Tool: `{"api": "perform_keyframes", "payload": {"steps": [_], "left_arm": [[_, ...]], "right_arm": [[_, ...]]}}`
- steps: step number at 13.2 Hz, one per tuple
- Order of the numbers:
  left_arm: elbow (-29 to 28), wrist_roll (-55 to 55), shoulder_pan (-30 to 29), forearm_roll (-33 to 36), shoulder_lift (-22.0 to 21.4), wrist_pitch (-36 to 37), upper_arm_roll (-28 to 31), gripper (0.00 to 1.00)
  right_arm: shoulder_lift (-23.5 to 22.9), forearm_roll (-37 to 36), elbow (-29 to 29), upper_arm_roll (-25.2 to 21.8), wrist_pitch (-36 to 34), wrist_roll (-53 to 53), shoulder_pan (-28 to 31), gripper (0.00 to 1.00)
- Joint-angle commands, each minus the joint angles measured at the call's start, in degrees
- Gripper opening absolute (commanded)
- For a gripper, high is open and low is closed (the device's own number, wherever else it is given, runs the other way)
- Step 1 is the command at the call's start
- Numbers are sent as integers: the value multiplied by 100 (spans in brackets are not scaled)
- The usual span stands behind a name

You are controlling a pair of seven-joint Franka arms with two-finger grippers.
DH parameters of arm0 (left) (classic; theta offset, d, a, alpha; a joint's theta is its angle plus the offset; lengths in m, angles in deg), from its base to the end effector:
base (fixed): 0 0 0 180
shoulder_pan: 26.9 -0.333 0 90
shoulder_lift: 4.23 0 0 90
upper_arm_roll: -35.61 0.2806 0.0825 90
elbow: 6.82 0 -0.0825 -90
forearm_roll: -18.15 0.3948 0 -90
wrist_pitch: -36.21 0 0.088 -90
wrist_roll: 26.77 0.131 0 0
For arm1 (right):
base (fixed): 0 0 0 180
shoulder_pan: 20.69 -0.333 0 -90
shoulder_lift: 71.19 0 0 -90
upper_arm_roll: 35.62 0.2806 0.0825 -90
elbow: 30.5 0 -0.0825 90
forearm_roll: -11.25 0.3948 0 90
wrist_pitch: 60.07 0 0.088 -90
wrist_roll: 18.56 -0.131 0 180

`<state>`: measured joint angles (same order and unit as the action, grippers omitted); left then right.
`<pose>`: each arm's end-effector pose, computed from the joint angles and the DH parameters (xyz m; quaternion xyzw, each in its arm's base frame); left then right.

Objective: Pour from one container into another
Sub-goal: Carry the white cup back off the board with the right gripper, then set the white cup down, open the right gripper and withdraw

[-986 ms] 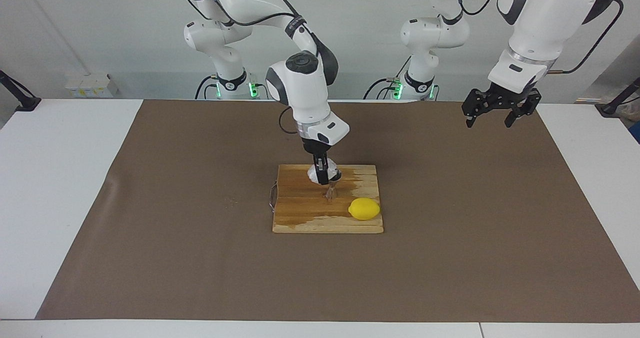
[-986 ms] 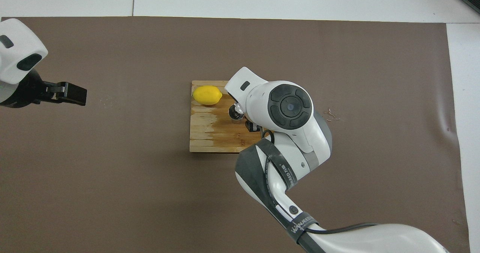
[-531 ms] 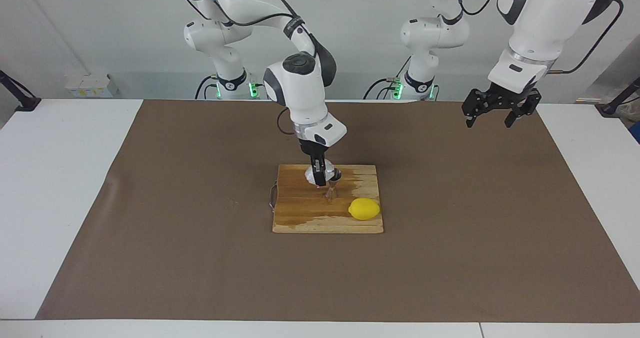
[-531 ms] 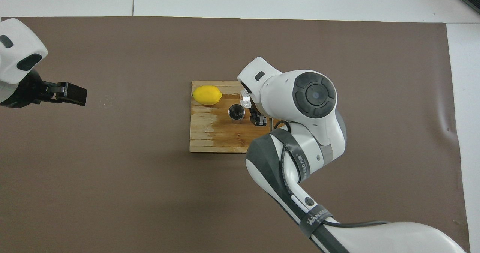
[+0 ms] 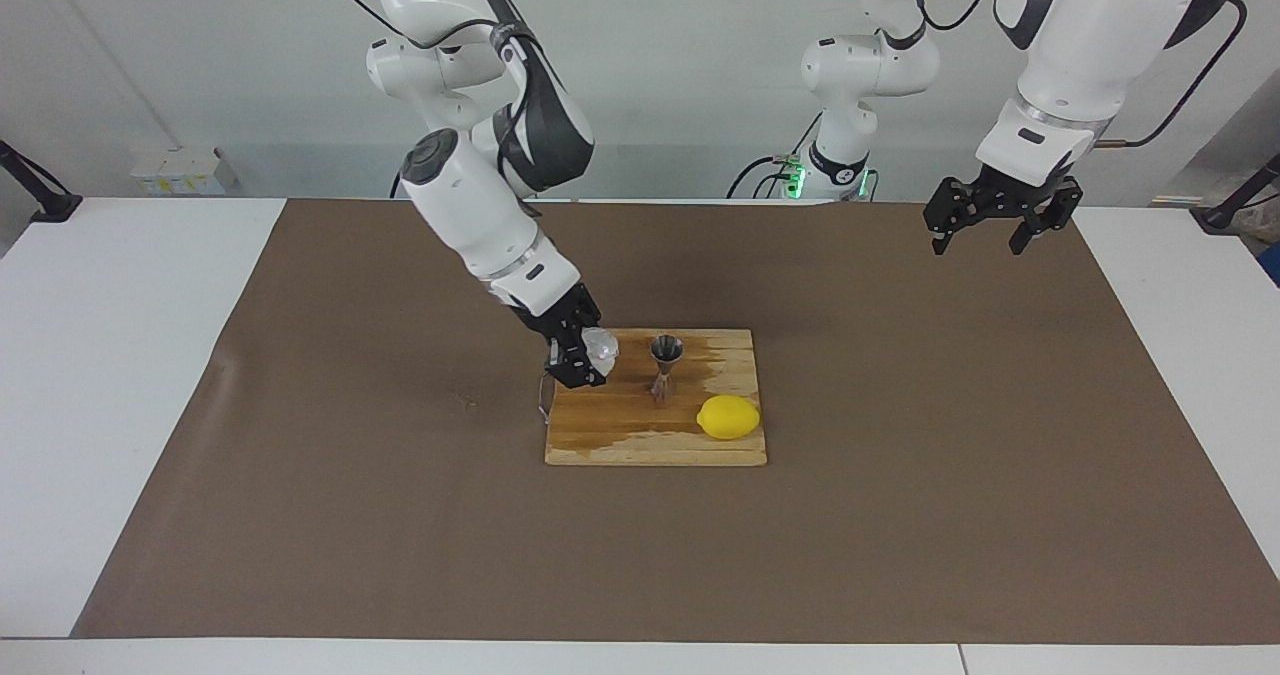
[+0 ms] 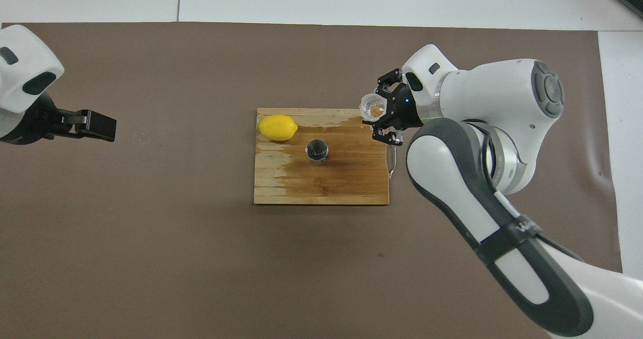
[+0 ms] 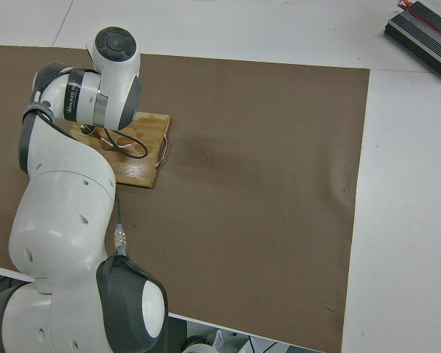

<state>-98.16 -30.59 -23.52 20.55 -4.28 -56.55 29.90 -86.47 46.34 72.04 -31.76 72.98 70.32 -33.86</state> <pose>0.5638 -0.0849 0.5587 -0.9986 0.0467 -0.0151 0.0194 0.6291 0.2117 0.3738 -0.7091 -0.6458 -0.2505 0.1320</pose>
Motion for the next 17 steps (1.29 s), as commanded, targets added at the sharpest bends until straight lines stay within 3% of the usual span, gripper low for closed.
{"api": "perform_keyframes", "payload": {"steps": [1, 7, 11, 13, 14, 15, 16, 17], "left_arm": [[-33, 39, -39, 41, -47, 57, -9, 100], [-33, 39, -39, 41, -47, 57, -9, 100], [-33, 31, -39, 41, -47, 57, -9, 100], [-33, 39, -39, 41, -47, 57, -9, 100], [-33, 39, -39, 41, -47, 48, -9, 100], [-33, 39, -39, 41, -47, 57, -9, 100], [-33, 39, -39, 41, -47, 48, -9, 100], [-33, 39, -39, 41, -47, 57, -9, 100]], "right_arm": [[332, 761, 635, 79, -59, 961, 471, 0], [228, 1807, 1435, 71, -288, 3106, 1526, 0], [-527, 2607, 1445, 71, -701, 4599, 2116, 2], [-573, 2653, 1462, 62, -692, 4718, 2160, 5], [-573, 2653, 1462, 62, -727, 4718, 2204, 22], [-573, 2653, 1453, 53, -727, 4701, 2213, 93], [-573, 2635, 1436, 53, -745, 4657, 2196, 100], [-555, 2583, 1445, 53, -745, 4552, 2196, 100]]}}
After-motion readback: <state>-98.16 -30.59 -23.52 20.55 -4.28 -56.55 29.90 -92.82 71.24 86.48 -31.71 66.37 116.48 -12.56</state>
